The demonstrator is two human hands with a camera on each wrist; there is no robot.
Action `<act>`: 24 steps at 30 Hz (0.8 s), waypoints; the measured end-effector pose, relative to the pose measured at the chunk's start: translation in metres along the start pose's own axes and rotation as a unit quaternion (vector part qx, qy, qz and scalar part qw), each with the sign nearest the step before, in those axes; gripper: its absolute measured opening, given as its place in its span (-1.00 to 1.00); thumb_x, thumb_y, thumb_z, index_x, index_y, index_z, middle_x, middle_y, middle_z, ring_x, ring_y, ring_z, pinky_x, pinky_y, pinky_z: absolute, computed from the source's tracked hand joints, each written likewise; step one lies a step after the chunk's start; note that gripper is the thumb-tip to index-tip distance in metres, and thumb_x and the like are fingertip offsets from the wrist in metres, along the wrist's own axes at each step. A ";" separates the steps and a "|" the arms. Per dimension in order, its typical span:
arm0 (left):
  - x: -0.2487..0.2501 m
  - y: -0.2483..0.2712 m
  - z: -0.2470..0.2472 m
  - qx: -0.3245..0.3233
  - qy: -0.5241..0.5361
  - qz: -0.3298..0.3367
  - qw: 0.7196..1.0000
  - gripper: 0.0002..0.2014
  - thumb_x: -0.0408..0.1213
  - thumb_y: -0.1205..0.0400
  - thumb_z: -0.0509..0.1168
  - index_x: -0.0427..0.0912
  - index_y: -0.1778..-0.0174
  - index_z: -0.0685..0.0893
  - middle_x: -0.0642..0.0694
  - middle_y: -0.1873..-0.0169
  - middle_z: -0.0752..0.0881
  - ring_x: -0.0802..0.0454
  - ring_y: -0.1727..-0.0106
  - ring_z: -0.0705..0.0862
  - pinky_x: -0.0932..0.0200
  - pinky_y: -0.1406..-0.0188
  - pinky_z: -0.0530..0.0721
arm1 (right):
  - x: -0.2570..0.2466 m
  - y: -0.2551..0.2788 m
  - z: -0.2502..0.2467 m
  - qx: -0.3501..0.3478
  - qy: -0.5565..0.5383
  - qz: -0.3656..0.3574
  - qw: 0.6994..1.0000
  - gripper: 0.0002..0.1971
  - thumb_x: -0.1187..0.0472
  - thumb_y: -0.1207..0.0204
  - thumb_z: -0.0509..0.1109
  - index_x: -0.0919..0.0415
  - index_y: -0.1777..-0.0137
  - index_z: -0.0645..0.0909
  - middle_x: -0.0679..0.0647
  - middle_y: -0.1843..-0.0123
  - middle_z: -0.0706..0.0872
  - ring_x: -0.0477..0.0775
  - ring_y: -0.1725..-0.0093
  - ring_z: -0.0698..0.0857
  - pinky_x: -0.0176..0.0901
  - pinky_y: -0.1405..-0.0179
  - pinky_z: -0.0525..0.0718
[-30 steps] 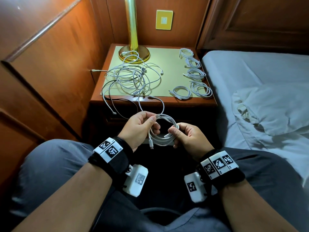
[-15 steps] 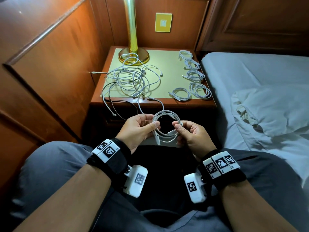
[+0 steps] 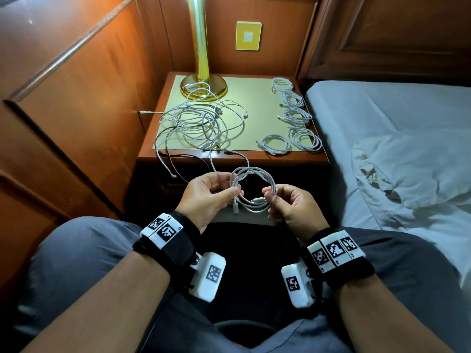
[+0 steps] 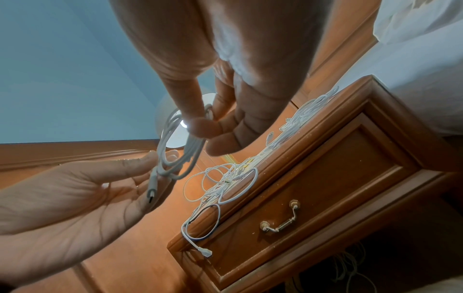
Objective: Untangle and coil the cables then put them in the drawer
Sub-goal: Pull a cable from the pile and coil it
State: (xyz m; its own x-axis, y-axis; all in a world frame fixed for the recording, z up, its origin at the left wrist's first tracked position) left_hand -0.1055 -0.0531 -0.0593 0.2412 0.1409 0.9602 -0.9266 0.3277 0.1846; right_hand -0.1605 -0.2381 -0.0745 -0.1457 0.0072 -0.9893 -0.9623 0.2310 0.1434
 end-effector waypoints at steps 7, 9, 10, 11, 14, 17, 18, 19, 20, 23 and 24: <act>-0.001 -0.003 0.003 -0.038 -0.057 0.002 0.998 -0.66 -0.58 -0.53 0.48 -0.22 -0.20 0.73 -0.21 0.10 0.83 -0.09 0.03 0.79 0.03 -0.09 0.75 | -0.006 -0.002 -0.003 0.005 0.025 -0.032 0.999 -0.81 0.16 -0.68 0.38 0.31 0.00 0.65 0.00 0.48 0.62 0.01 0.43 0.65 -0.29 0.38 0.62; 0.007 -0.004 0.004 -0.061 -0.135 0.044 0.988 -0.64 -0.61 -0.53 0.48 -0.17 -0.17 0.74 -0.20 0.09 0.84 -0.07 0.05 0.82 0.14 -0.05 0.75 | -0.009 -0.001 -0.001 -0.001 0.017 -0.035 0.999 -0.81 0.18 -0.70 0.35 0.33 0.00 0.62 -0.07 0.48 0.62 -0.01 0.45 0.63 -0.30 0.43 0.61; 0.009 -0.004 0.006 -0.072 -0.173 0.065 0.980 -0.64 -0.62 -0.53 0.47 -0.17 -0.17 0.74 -0.22 0.06 0.84 -0.09 0.03 0.82 0.13 -0.10 0.76 | -0.010 -0.001 0.000 -0.003 0.011 -0.035 0.999 -0.84 0.20 -0.71 0.33 0.32 0.02 0.61 -0.08 0.47 0.63 -0.03 0.46 0.62 -0.32 0.45 0.60; 0.011 -0.004 0.006 -0.080 -0.203 0.083 0.972 -0.64 -0.63 -0.54 0.46 -0.19 -0.18 0.73 -0.24 0.04 0.84 -0.10 0.01 0.81 0.13 -0.15 0.75 | -0.010 -0.001 0.001 -0.004 0.005 -0.034 0.999 -0.86 0.23 -0.71 0.32 0.29 0.03 0.61 -0.09 0.46 0.64 -0.05 0.48 0.62 -0.34 0.47 0.59; 0.016 -0.002 0.007 -0.073 -0.276 0.140 0.948 -0.61 -0.63 -0.53 0.47 -0.15 -0.19 0.72 -0.12 0.03 0.84 0.10 0.03 0.80 0.25 -0.15 0.69 | -0.008 0.000 0.005 -0.017 -0.029 -0.012 0.999 -0.89 0.27 -0.70 0.31 0.25 0.06 0.60 0.01 0.37 0.67 -0.05 0.51 0.61 -0.32 0.49 0.61; 0.024 0.000 0.006 -0.043 -0.308 0.180 0.933 -0.58 -0.58 -0.51 0.52 0.06 -0.09 0.77 0.02 0.04 0.86 0.17 0.00 0.82 0.28 -0.09 0.73 | -0.002 0.002 0.010 -0.038 -0.070 0.021 0.997 -0.89 0.32 -0.69 0.31 0.26 0.08 0.61 0.11 0.33 0.64 -0.01 0.48 0.58 -0.27 0.48 0.66; 0.025 0.000 0.005 -0.031 -0.285 0.178 0.941 -0.55 -0.58 -0.50 0.52 0.14 -0.04 0.77 0.02 0.06 0.87 0.15 0.00 0.83 0.26 -0.10 0.74 | -0.001 0.002 0.011 -0.042 -0.072 0.023 0.996 -0.89 0.34 -0.68 0.31 0.26 0.08 0.62 0.12 0.32 0.63 -0.02 0.48 0.59 -0.26 0.46 0.67; 0.024 -0.001 0.003 -0.018 -0.260 0.172 0.950 -0.53 -0.59 -0.50 0.52 0.18 -0.01 0.78 0.00 0.07 0.87 0.12 0.01 0.83 0.23 -0.12 0.75 | 0.000 0.002 0.012 -0.045 -0.068 0.020 0.996 -0.89 0.35 -0.67 0.32 0.26 0.09 0.63 0.11 0.32 0.64 -0.04 0.47 0.60 -0.25 0.44 0.69; 0.022 -0.002 0.003 -0.008 -0.236 0.164 0.958 -0.56 -0.60 -0.50 0.51 0.13 -0.02 0.81 -0.03 0.08 0.87 0.10 0.03 0.83 0.22 -0.13 0.75 | 0.000 0.002 0.013 -0.048 -0.060 0.016 0.997 -0.89 0.36 -0.66 0.34 0.26 0.10 0.64 0.09 0.33 0.65 -0.07 0.47 0.62 -0.24 0.42 0.71; 0.011 -0.002 0.004 0.008 -0.160 0.117 0.980 -0.71 -0.62 -0.55 0.46 -0.17 -0.05 0.83 -0.10 0.14 0.85 0.08 0.11 0.79 0.25 -0.07 0.75 | 0.000 0.004 0.016 -0.043 -0.037 0.008 0.998 -0.89 0.38 -0.64 0.36 0.25 0.11 0.66 0.04 0.36 0.68 -0.12 0.46 0.64 -0.26 0.40 0.72; 0.007 -0.002 0.005 0.011 -0.133 0.100 0.986 -0.73 -0.63 -0.56 0.44 -0.20 -0.04 0.83 -0.11 0.15 0.83 0.07 0.11 0.78 0.24 -0.06 0.76 | -0.001 0.005 0.016 -0.036 -0.030 0.003 0.999 -0.89 0.39 -0.64 0.37 0.26 0.11 0.66 0.04 0.36 0.69 -0.13 0.46 0.65 -0.27 0.40 0.72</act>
State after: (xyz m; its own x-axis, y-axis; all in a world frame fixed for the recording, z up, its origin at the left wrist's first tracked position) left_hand -0.1031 -0.0580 -0.0522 -0.0288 -0.0499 0.9983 -0.9544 0.2983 -0.0126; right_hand -0.1617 -0.2218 -0.0727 -0.1389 0.0660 -0.9881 -0.9761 0.1595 0.1479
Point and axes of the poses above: each hand's wrist, its own y-axis away from the middle knuckle, its own z-axis out of the palm, x = y × z, the point moved 10 cm from there along -y, towards the middle knuckle
